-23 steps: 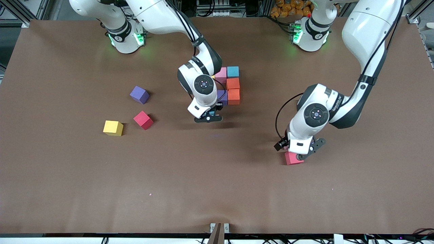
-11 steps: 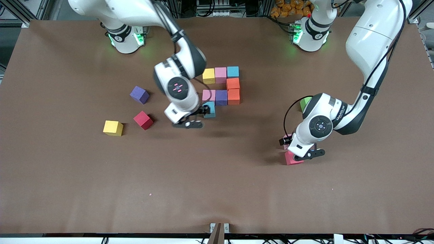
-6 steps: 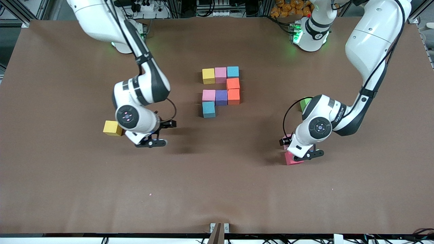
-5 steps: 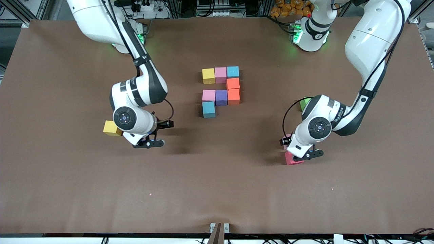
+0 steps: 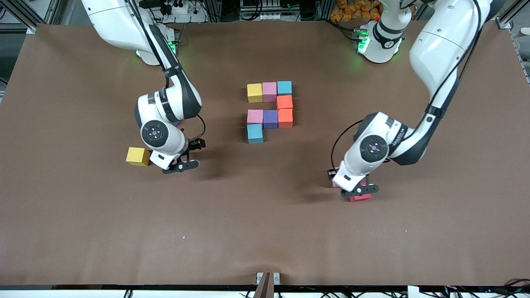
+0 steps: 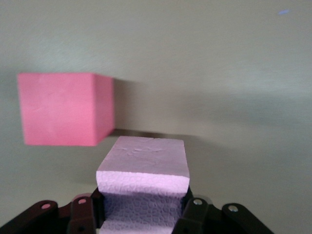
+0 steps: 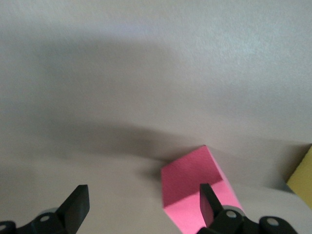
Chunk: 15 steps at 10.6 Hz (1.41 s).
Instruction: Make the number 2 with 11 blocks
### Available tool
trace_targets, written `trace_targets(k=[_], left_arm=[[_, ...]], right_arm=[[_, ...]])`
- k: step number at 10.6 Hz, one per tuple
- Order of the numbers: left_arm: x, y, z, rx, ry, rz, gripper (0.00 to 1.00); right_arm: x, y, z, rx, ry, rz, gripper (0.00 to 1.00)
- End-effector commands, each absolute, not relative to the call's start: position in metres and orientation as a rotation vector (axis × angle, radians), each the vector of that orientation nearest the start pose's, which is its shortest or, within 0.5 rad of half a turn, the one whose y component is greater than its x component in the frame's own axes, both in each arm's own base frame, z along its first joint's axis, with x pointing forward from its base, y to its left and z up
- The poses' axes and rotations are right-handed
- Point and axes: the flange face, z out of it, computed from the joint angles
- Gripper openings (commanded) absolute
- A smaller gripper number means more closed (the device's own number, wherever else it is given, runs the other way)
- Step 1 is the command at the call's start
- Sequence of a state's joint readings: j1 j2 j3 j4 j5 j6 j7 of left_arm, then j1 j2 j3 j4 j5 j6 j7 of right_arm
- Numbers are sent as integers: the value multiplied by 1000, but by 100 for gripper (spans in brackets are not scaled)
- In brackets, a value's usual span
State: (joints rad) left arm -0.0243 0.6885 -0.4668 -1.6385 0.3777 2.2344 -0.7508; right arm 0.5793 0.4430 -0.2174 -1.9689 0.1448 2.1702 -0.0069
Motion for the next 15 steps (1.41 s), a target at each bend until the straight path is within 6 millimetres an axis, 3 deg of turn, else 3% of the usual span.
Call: trace_targets(k=[1, 4, 8, 12, 14, 15], left_arm=[[632, -307, 251, -3146, -139, -39, 43], [632, -349, 249, -3177, -84, -56, 42], [605, -403, 242, -3196, 12, -3, 41], [577, -453, 249, -3157, 122, 58, 38], [561, -477, 254, -3156, 176, 55, 37], [553, -489, 250, -3168, 161, 79, 31]], right_arm=[[536, 197, 242, -3052, -674, 353, 100], [535, 191, 251, -2993, -930, 335, 100], [537, 187, 262, -2965, -1127, 285, 100], [517, 164, 224, -2965, -1142, 208, 100], [512, 163, 218, -2964, -1135, 215, 100], [510, 161, 214, -2966, -1133, 208, 100]])
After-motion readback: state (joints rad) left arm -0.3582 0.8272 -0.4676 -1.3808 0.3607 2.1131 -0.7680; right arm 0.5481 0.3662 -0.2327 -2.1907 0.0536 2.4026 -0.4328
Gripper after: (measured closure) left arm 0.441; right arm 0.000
